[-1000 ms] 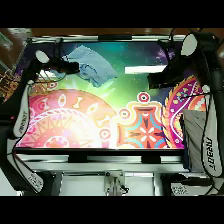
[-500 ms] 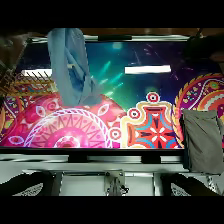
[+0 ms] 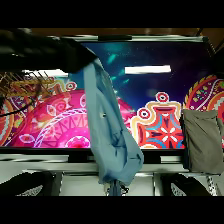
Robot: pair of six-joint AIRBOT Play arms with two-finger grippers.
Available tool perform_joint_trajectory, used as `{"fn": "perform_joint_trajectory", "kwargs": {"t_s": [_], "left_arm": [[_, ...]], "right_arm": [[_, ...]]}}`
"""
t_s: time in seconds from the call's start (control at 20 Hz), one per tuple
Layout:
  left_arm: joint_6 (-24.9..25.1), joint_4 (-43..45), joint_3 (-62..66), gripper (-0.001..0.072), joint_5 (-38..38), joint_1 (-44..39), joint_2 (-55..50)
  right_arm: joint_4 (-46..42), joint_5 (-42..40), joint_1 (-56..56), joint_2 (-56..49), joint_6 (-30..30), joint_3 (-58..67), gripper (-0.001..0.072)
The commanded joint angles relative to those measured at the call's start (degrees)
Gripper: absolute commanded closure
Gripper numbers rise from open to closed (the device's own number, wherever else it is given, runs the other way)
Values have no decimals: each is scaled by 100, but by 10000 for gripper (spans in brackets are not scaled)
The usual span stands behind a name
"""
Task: Fold the shirts.
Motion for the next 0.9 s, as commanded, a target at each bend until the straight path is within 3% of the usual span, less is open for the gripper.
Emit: {"fn": "perform_joint_trajectory", "kwargs": {"t_s": [0.0, 0.05, 0.45, 0.6, 0.85], "left_arm": [[-116, -9, -518, 105, -129, -37, -584], [-247, -11, -514, -13, -223, 7, -750], [-472, 855, -944, -9, -2568, 1045, -824], [-470, 754, -2391, -11, -2135, 820, -592], [-155, -988, -4634, -11, -155, -2, -599]], "right_arm": [[2, 79, 2, 33, 7, -610, 176], [4, 39, 2, 11, 0, -822, 176], [507, -90, 0, -560, -656, -2621, 170], [1064, -256, -48, -750, -866, -3757, 169], [2511, -868, -544, -750, -1130, -5650, 168]]}}
